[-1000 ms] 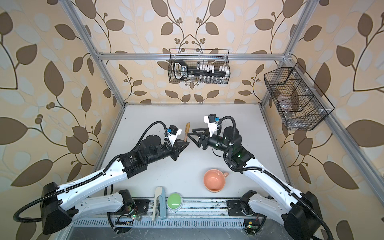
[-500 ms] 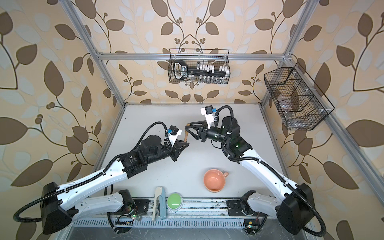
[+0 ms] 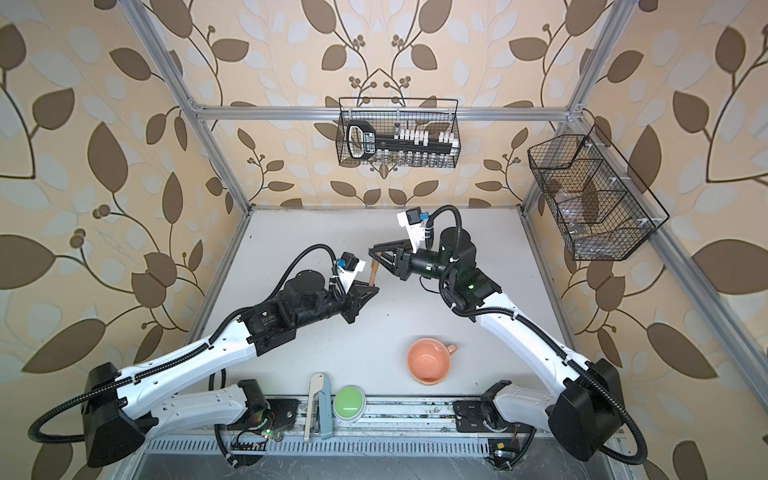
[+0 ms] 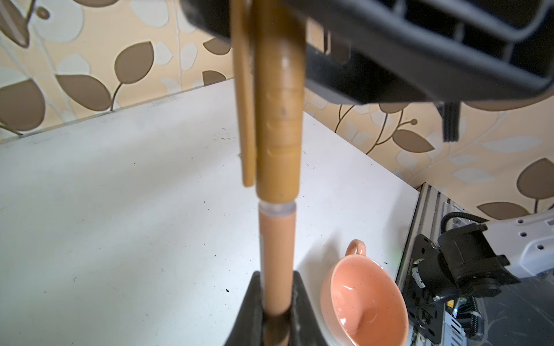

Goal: Insert the pens into the pen caps
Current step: 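Press the cap fully onto the pen while the left gripper holds it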

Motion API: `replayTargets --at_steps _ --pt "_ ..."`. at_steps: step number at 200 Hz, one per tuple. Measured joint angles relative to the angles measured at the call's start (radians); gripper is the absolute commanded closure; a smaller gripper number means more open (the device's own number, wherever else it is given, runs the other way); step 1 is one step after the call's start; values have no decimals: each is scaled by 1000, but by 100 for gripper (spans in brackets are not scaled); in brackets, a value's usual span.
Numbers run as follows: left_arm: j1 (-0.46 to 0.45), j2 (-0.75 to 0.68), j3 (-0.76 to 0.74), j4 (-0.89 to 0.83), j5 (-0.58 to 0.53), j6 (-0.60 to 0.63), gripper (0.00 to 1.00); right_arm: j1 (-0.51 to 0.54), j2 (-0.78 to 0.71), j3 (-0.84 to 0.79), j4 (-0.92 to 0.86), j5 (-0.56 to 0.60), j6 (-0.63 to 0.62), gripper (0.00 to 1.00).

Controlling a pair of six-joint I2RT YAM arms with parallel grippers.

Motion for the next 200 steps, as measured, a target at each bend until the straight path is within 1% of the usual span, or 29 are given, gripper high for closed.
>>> replayTargets --at_steps 5,22,34,51,104,145,172,200 --pt "0 0 0 0 0 0 100 0 2 0 -4 0 -1 82" --pt "0 1 0 -7 -1 0 100 0 7 0 -12 -6 3 90" --pt "0 1 0 -11 -3 0 100 0 8 0 -16 -9 -2 93" --pt "0 1 0 -11 -11 3 100 0 10 0 -14 -11 -3 100" --pt "0 10 0 10 -52 48 100 -4 13 -5 6 -12 -3 100" --pt "4 32 1 23 -81 101 100 -4 6 -54 67 18 4 100" --pt "30 59 22 5 -63 127 100 0 5 -104 137 64 23 100" --pt "77 77 36 -11 10 146 100 12 2 -152 208 123 48 100"
